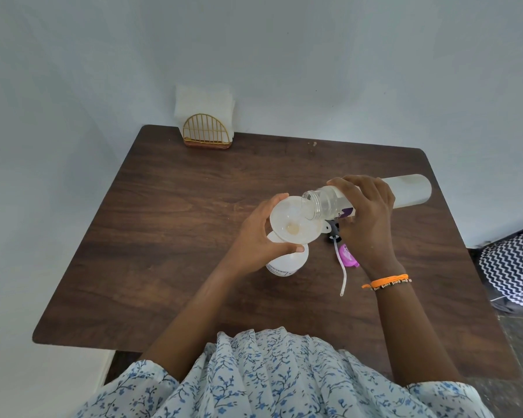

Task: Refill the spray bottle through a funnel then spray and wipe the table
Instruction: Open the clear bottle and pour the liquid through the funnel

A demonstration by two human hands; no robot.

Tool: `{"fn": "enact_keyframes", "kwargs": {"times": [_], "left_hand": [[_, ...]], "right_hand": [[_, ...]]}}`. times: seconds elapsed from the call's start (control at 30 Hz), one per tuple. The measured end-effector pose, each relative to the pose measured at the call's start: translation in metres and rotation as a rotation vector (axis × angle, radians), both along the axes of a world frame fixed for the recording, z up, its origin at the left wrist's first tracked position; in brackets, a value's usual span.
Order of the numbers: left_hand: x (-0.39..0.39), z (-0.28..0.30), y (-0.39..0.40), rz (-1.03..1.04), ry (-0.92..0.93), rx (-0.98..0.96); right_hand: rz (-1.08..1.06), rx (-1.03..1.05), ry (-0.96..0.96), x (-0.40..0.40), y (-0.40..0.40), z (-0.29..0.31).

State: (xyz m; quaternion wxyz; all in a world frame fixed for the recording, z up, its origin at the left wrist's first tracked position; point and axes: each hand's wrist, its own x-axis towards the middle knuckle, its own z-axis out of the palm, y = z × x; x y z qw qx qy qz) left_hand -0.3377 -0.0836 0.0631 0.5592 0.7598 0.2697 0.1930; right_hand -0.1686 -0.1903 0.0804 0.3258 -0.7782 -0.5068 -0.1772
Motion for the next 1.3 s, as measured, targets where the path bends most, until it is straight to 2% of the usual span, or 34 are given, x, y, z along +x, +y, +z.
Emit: {"fn": "enact_keyframes", "kwargs": {"times": [1.3], "left_hand": [[0.0029,-0.0005,0.0013,-0.007,0.005,-0.015]], "right_hand": [[-0.02,-0.011,-0.009,0.006,0.0001,0.0002]]}}
